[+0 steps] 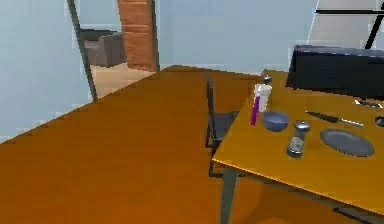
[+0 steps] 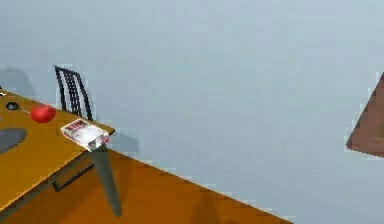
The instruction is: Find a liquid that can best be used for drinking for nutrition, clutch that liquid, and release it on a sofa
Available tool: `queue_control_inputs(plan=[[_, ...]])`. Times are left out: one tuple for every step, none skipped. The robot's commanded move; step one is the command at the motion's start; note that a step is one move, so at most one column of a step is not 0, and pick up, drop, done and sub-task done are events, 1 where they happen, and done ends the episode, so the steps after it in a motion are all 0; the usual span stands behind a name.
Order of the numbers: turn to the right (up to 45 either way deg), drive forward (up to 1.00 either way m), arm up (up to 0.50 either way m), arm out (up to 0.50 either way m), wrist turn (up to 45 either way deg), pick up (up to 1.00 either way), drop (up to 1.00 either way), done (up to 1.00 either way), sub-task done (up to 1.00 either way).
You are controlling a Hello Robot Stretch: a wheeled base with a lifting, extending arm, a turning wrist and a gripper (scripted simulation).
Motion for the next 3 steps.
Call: queue_control_inputs(plan=[[-30.0,0.0,0.0,0.0,0.0,0.0,0.0,0.0,0.0],[45.0,0.0,0.0,0.0,0.0,0.0,0.0,0.0,0.0],[39.0,0.0,0.0,0.0,0.0,0.0,0.0,0.0,0.0]])
